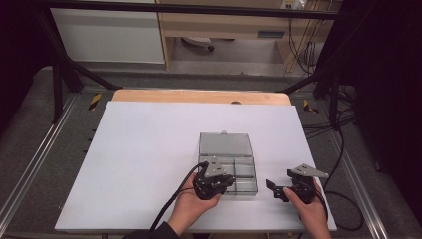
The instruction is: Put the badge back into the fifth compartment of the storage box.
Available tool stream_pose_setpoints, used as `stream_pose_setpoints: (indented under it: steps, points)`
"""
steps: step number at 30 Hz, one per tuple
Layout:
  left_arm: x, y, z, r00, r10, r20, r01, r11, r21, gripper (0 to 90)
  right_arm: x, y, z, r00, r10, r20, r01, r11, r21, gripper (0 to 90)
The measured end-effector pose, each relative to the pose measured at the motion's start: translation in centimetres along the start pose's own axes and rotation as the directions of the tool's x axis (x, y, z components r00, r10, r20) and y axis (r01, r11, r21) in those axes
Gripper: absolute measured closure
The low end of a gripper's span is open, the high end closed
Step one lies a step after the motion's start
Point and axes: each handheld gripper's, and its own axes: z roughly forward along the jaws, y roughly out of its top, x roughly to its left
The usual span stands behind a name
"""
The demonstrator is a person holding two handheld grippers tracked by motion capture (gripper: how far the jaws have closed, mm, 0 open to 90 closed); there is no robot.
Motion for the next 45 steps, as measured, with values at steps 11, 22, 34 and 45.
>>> stream_pose_setpoints:
  steps: [11,22,34,45]
  points:
    - [-0.43,-0.14,0.45,0.9999,0.007,0.010,-0.007,0.9999,0.012,81.3,0.00,0.01,-0.01,1.0000,-0.002,-0.001,0.002,1.000,0.000,5.8]
    - [-0.77,-0.39,0.77,0.9998,0.009,0.017,-0.009,0.9997,0.024,81.3,0.01,0.02,-0.03,1.0000,-0.003,-0.001,0.003,1.000,0.000,5.8]
    - [-0.37,-0.49,0.74,1.0000,0.006,-0.004,-0.006,0.9996,0.027,81.3,0.06,0.04,-0.04,1.0000,-0.002,-0.002,0.002,1.000,0.000,5.8]
    - [-0.23,-0.54,0.50,0.9999,-0.004,-0.009,0.004,0.9998,0.020,80.5,0.04,0.04,-0.05,1.0000,-0.003,-0.003,0.003,1.000,0.000,5.8]
